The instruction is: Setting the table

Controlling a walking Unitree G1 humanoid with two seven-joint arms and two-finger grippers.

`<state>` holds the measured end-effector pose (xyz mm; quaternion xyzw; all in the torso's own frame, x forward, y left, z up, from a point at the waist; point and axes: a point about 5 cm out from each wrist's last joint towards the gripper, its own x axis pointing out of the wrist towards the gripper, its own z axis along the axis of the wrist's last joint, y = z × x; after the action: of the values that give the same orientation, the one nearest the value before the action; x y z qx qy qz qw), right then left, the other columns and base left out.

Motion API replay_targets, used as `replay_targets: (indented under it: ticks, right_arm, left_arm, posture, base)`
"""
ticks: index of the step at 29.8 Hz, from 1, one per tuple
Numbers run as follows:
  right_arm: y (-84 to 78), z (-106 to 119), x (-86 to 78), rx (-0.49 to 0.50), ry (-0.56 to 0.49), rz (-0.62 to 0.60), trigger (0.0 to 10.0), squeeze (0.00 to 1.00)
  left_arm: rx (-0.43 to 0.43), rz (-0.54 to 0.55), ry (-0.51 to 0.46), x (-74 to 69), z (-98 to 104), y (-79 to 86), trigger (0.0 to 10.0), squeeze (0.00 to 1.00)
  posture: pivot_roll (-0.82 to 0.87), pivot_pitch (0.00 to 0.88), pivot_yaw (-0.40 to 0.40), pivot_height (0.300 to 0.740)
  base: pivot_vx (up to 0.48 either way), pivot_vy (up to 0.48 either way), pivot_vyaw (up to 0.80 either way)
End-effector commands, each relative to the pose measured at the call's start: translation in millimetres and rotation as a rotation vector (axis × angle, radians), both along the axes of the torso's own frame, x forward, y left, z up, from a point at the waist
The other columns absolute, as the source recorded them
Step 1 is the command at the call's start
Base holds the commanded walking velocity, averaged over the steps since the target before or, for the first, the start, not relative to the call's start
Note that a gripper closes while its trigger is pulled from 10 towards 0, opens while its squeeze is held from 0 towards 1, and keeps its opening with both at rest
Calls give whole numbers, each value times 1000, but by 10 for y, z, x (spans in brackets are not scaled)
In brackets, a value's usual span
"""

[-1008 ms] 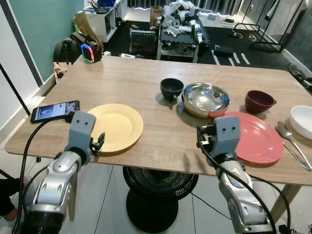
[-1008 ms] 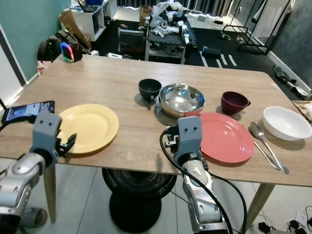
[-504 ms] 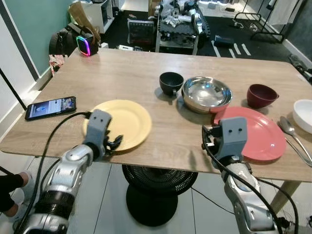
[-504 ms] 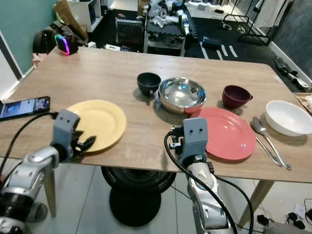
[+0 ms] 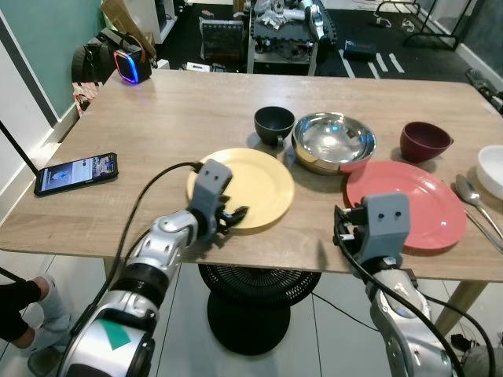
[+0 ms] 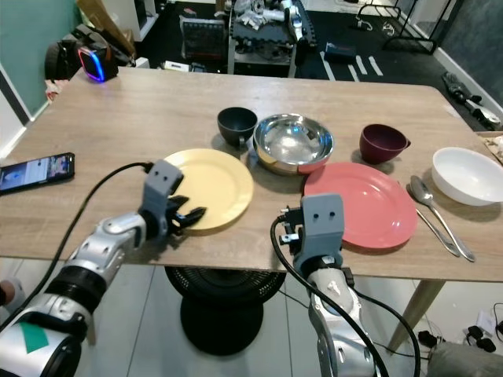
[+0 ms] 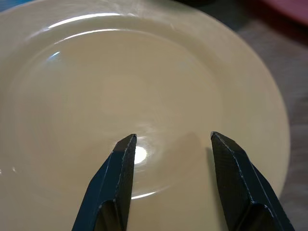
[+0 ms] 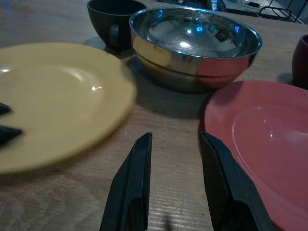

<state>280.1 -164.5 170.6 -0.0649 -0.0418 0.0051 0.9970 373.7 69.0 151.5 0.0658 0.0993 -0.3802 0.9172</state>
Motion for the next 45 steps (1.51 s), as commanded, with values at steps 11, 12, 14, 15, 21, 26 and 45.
replay_targets:
  ticks: [11,12,14,15,21,26,45]
  right_arm:
    - [29,7,50,2,7,4,10000,0]
    - [39,10,66,4,4,7,10000,0]
    - [51,13,82,6,2,11,10000,0]
    - [61,13,97,8,1,15,10000,0]
    - [87,10,137,11,-3,25,10000,0]
    - [96,16,169,13,-9,29,10000,0]
    - [93,7,220,17,-22,32,10000,0]
  left_arm:
    - [-27,-152,139,-364,-477,-272,10000,0]
    - [-36,-119,143,-372,-487,-237,10000,0]
    - [-40,-85,144,-389,-503,-191,10000,0]
    - [-44,-53,148,-414,-526,-150,10000,0]
    - [-72,6,172,-525,-585,-81,10000,0]
    - [-96,34,178,-637,-614,-42,10000,0]
    - [-104,69,-225,-509,261,368,10000,0]
  posture:
    - [-113,139,79,740]
    - [-105,133,80,740]
    - [-95,126,80,740]
    - [-86,117,79,740]
    - [-71,94,78,740]
    - [-66,81,73,740]
    - [-55,61,61,740]
  base:
    - [0,0,0]
    - [0,0,0]
    - [0,0,0]
    - [0,0,0]
    - [0,0,0]
    - [0,0,0]
    - [0,0,0]
